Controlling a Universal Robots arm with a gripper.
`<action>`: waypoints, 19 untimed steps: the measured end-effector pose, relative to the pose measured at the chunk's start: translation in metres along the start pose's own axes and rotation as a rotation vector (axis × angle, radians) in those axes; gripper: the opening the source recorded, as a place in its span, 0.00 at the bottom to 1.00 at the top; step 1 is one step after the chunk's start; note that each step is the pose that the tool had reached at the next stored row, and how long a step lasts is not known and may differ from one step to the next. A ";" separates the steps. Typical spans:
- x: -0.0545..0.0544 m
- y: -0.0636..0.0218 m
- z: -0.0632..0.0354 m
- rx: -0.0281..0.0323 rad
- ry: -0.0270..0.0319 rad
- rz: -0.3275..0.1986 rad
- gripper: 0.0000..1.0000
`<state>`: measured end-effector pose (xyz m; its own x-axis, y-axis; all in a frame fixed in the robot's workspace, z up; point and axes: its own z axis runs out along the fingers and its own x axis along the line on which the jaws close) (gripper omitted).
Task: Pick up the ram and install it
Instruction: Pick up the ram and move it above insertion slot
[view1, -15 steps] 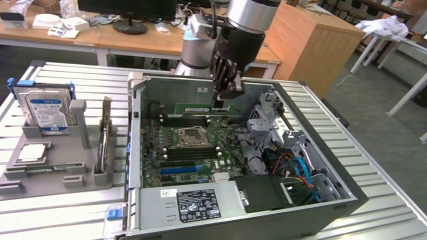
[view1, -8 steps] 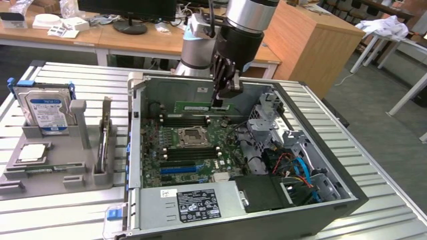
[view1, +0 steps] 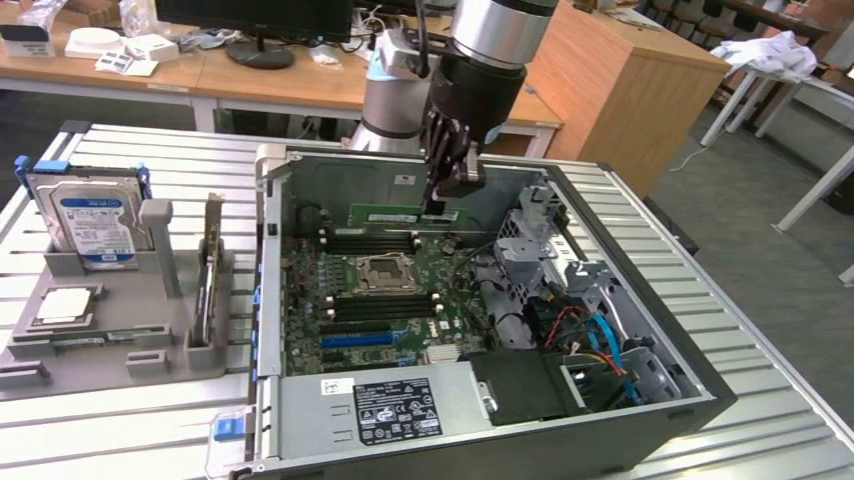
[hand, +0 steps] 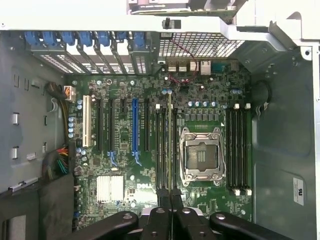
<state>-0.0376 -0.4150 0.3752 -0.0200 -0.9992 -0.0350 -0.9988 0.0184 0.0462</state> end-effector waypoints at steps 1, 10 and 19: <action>0.000 0.0000 0.0011 -0.0001 0.0000 0.000 0.11; 0.000 -0.0006 0.0137 0.0000 0.0000 0.000 0.11; 0.001 -0.0015 0.0150 -0.0012 0.0004 -0.003 0.11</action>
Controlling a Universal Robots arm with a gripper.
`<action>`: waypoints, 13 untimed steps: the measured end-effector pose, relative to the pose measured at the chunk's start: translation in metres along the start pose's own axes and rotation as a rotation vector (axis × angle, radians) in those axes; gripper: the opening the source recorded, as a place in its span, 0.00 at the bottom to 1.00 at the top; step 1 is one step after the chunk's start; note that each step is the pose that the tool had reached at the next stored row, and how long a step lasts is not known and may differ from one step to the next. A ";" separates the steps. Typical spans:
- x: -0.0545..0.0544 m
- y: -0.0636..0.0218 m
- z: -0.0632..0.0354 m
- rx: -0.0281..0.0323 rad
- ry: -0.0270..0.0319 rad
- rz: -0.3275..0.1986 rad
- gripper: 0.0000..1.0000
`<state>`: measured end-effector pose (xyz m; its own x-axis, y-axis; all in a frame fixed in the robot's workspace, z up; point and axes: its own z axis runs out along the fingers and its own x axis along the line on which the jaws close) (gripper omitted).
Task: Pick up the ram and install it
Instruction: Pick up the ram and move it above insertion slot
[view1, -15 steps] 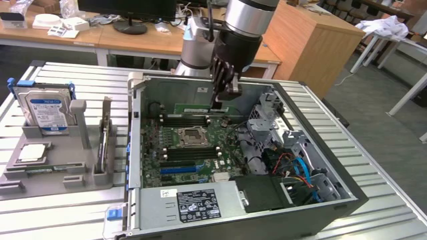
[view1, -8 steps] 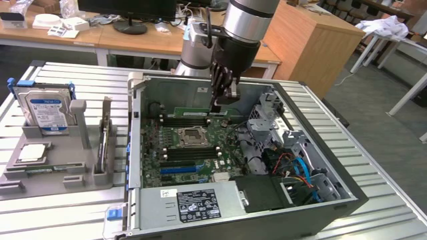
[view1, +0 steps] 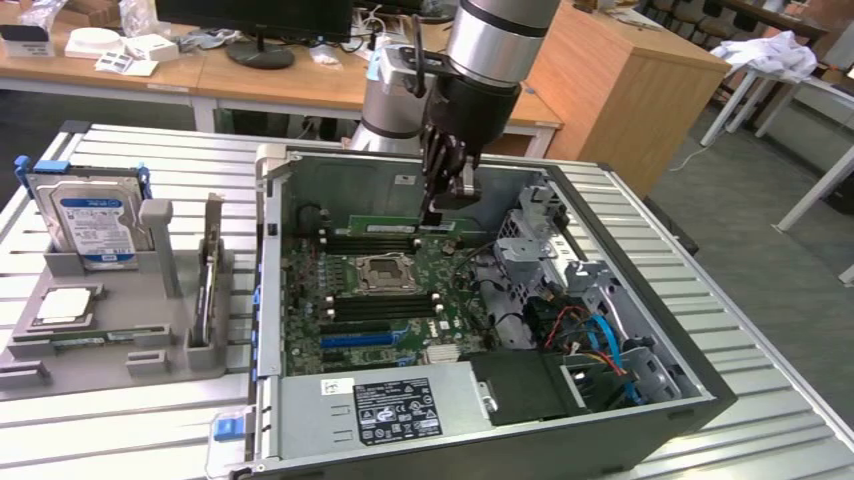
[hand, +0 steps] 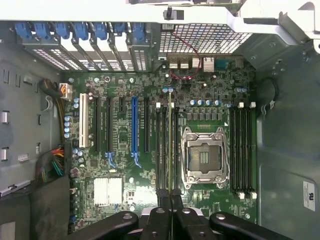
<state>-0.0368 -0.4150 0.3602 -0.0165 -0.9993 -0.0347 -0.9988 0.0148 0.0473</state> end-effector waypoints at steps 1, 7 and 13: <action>0.000 -0.0001 0.0001 -0.0006 0.0002 -0.002 0.11; 0.000 -0.0003 0.0030 -0.0009 0.0003 -0.007 0.11; 0.000 -0.0004 0.0052 -0.0010 0.0006 -0.008 0.11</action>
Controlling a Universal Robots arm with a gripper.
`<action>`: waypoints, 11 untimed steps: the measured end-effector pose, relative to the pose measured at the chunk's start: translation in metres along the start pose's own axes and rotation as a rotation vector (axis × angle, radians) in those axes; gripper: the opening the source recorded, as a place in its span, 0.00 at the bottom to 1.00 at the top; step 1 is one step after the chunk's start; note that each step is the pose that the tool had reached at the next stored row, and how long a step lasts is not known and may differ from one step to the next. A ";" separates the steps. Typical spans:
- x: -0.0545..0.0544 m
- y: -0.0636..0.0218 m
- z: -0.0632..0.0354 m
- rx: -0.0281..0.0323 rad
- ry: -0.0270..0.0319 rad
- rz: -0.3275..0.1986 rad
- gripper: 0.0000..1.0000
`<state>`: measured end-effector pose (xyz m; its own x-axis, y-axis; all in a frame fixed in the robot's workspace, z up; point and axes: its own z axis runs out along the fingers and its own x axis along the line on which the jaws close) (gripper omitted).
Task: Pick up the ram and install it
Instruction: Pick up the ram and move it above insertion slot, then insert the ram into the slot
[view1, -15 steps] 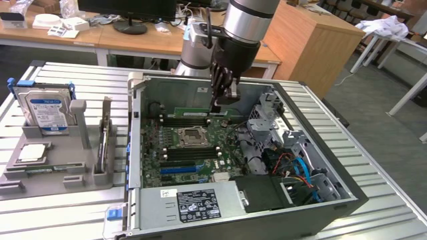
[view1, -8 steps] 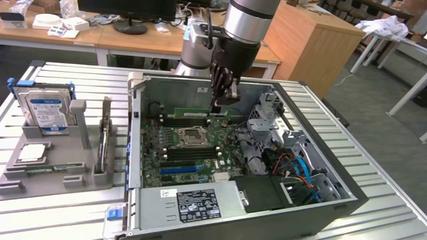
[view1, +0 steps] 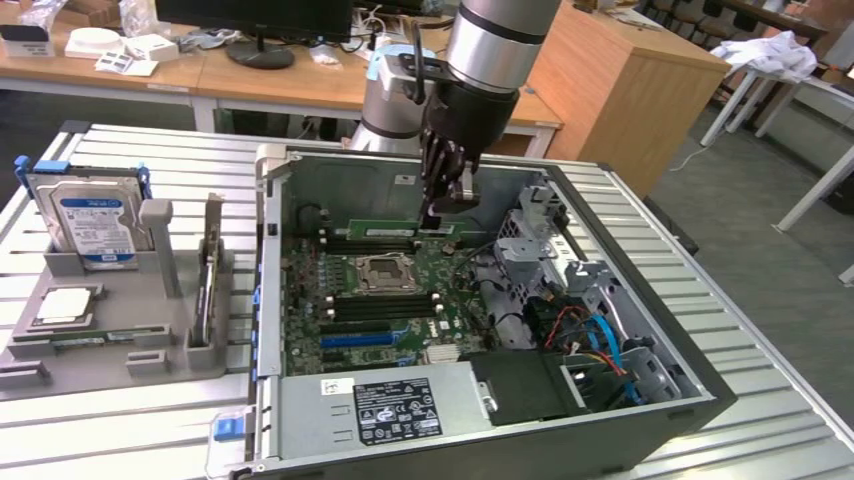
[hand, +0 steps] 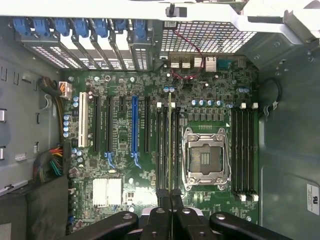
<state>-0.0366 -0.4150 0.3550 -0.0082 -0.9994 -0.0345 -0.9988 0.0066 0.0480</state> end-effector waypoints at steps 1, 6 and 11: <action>0.000 0.0000 0.0001 0.0000 -0.0002 0.000 0.11; 0.000 0.0000 0.0001 0.0000 -0.0002 0.000 0.11; 0.000 0.0000 0.0005 0.0001 -0.0005 0.000 0.11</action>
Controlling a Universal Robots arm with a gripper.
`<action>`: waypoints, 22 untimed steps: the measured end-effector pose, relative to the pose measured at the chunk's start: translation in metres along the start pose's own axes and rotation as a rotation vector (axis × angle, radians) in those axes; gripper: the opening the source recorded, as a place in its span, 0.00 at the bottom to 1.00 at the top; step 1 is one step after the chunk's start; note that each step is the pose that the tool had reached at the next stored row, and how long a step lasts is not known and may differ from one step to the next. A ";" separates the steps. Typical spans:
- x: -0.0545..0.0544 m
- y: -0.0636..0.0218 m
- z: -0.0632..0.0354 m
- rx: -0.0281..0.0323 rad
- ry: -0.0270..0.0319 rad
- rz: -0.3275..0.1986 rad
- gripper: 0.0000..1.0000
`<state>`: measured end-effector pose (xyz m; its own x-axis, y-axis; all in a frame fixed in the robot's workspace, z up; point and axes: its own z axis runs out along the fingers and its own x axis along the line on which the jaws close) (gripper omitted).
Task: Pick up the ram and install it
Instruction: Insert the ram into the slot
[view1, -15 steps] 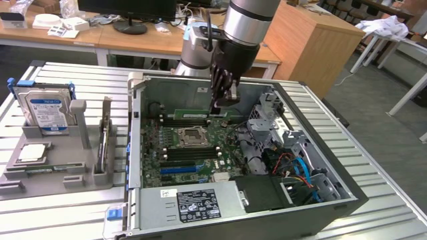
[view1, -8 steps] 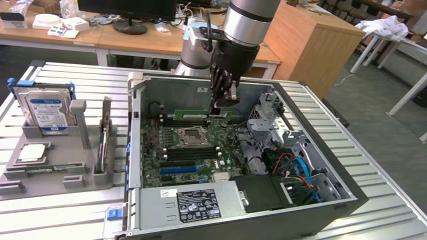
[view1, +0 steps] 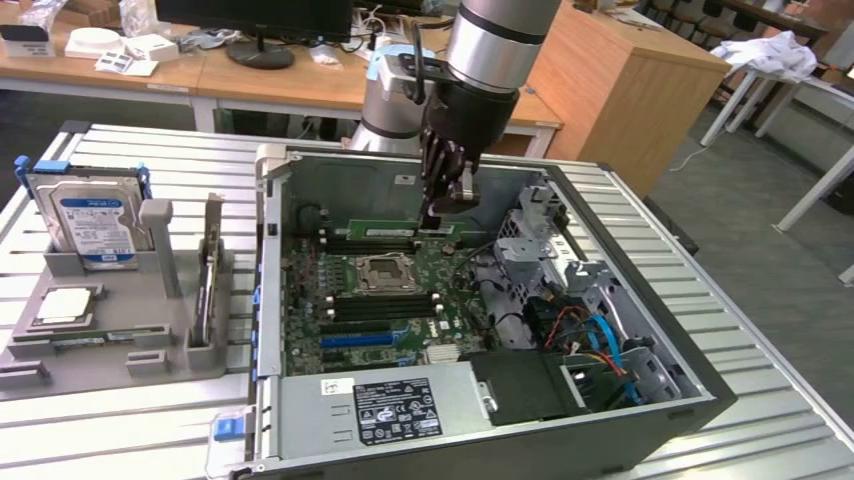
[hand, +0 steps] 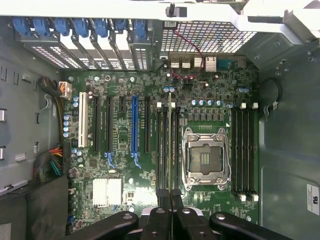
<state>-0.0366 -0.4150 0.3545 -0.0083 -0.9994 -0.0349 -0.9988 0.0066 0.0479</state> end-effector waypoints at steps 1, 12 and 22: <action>0.000 0.0000 0.0005 0.0000 -0.0001 0.000 0.11; 0.001 -0.0009 0.0182 0.0010 0.0003 0.000 0.11; 0.001 -0.0017 0.0363 0.0026 0.0003 0.000 0.11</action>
<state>-0.0366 -0.4150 0.3181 -0.0081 -0.9994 -0.0347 -0.9990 0.0066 0.0453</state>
